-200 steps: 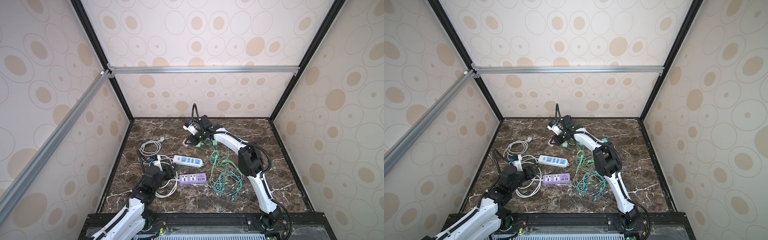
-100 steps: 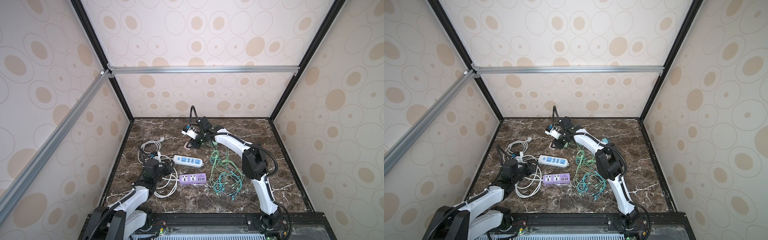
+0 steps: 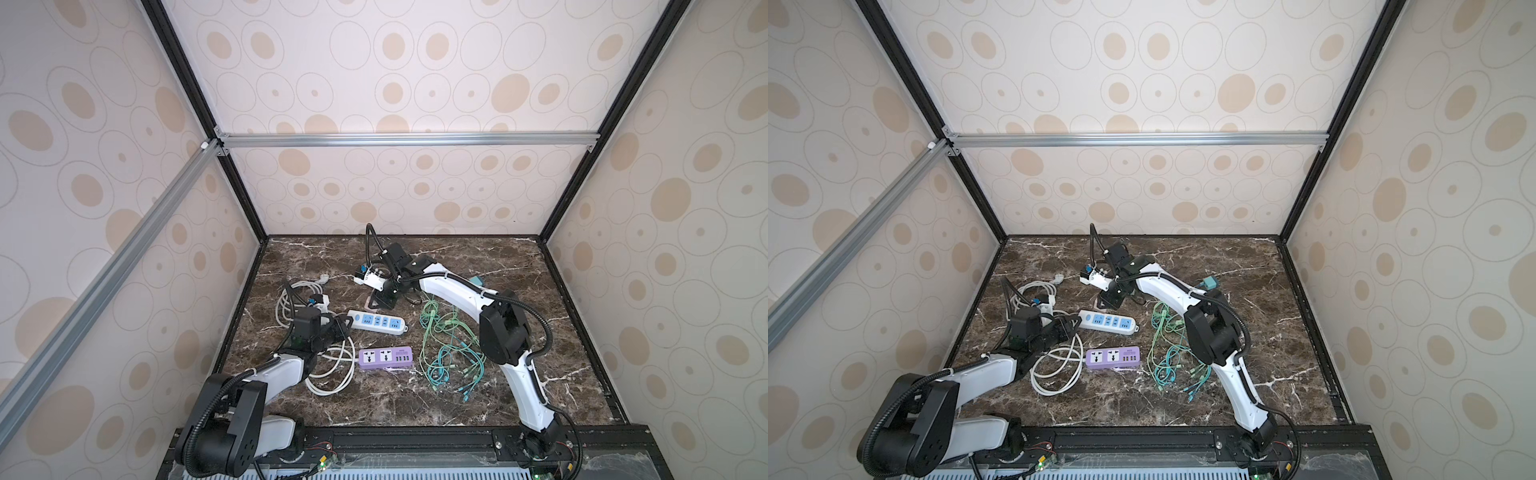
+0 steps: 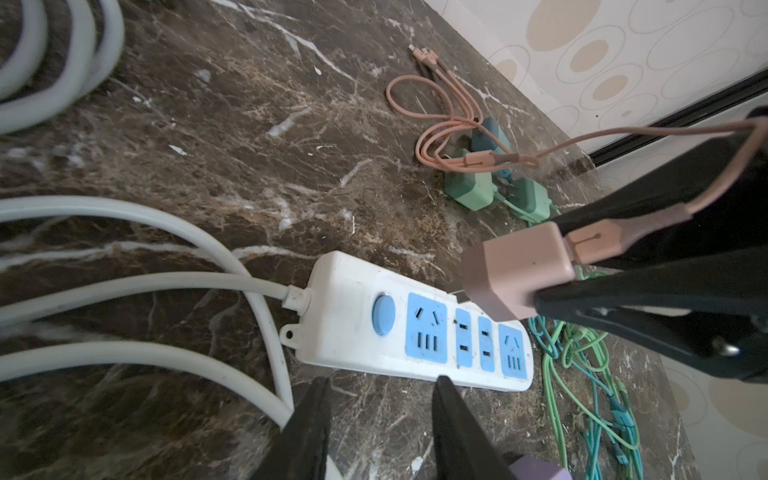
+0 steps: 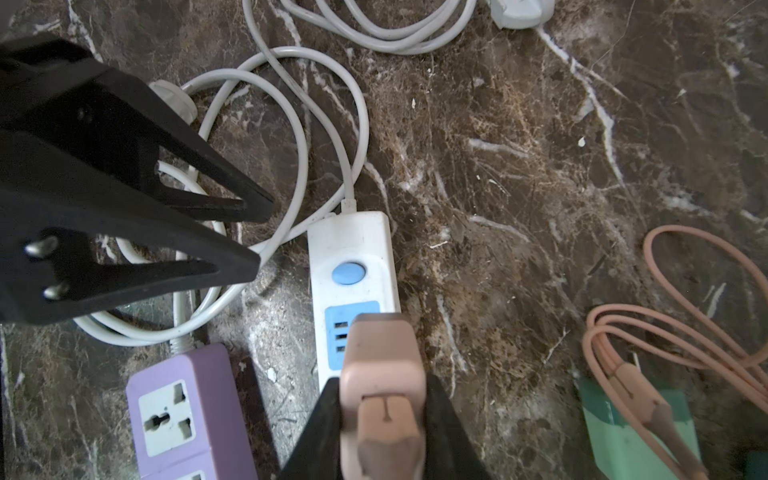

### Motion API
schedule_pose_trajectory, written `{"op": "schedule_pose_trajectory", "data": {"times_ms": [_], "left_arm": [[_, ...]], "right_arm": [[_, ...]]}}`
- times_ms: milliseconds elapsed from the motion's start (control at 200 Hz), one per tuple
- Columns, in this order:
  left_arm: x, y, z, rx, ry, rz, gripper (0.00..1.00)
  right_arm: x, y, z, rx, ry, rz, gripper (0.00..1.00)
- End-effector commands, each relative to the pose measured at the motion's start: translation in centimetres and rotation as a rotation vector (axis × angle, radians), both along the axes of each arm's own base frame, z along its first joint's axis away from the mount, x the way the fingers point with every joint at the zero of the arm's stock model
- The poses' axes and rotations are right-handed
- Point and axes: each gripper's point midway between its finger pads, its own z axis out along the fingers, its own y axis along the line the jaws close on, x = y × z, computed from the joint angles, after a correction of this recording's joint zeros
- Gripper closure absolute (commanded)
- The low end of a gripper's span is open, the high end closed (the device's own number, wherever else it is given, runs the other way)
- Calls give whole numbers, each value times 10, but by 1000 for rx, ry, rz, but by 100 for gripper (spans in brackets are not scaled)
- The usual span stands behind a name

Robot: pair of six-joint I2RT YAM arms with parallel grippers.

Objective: Insert the plug
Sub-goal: 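Align the pink charger's prongs over a blue socket with the right gripper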

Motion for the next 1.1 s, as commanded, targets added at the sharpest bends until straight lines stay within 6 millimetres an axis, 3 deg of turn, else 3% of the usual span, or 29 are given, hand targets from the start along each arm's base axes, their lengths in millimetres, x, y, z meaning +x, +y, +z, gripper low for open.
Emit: {"op": "schedule_pose_trajectory", "data": {"times_ms": [0,345,1095], "left_arm": [[16,1,14,14,-54,-9,63],[28,2,-3,42,-2,-4,69],[24,1,-26,39,51,-13,74]], "right_arm": [[-6,2,9,-22,-31,33,99],[-13,5,1,-59,-34,45,99],[-29,11,-12,-82,-21,70,98]]}}
